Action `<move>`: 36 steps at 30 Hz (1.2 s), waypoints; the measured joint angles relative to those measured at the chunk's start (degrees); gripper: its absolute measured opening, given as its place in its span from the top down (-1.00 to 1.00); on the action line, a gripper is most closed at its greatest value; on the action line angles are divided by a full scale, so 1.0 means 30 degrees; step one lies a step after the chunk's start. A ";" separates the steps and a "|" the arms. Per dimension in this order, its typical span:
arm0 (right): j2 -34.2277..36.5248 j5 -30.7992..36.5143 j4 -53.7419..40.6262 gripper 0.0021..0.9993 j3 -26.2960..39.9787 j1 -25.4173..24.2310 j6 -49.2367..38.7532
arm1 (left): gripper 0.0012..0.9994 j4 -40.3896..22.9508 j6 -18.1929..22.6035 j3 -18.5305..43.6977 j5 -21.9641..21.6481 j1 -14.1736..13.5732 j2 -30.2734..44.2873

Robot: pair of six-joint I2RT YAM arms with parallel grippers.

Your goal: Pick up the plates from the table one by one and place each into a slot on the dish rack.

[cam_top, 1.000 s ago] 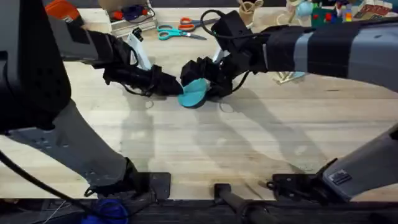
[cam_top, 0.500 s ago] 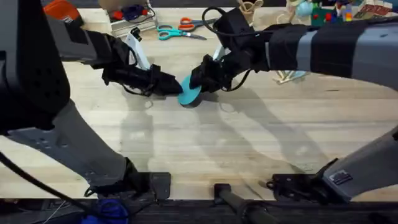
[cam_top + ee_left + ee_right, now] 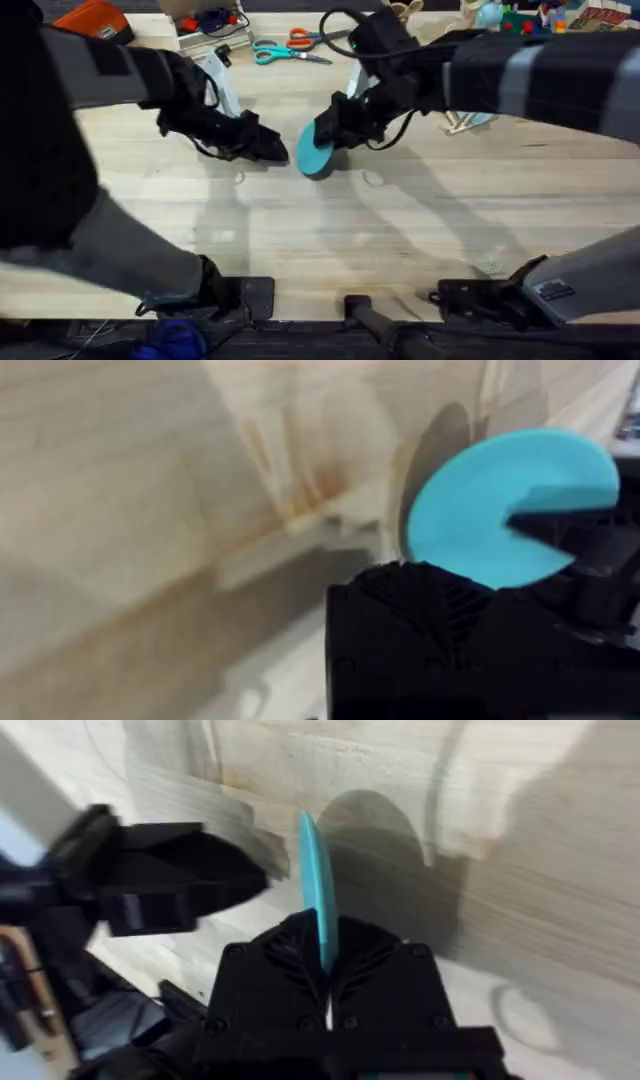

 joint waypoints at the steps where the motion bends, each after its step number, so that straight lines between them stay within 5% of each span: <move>1: -0.0368 0.0283 -0.0355 0.94 0.0000 -0.0036 -0.0408 | 0.92 -0.0231 0.0005 -0.0014 -0.0282 0.0022 -0.0643; 19: -0.7915 0.6317 -0.8588 0.94 0.1712 -0.0112 -0.6927 | 0.92 -0.5030 -0.1539 0.0007 -0.5110 0.0022 -1.2967; 30: -1.0294 1.0527 -1.3491 0.94 0.4193 -0.1665 -1.0189 | 0.86 -0.8382 -0.1948 0.2751 -0.8001 0.0022 -1.5886; 31: -1.0420 1.0662 -1.3544 0.94 0.4241 -0.1884 -1.0347 | 0.72 -0.8456 -0.1975 0.2931 -0.8148 0.0015 -1.5906; 36: -1.0773 1.1011 -1.3594 0.94 0.4320 -0.2925 -1.1344 | -0.81 -0.8521 -0.2029 0.3082 -0.8449 0.0022 -1.5891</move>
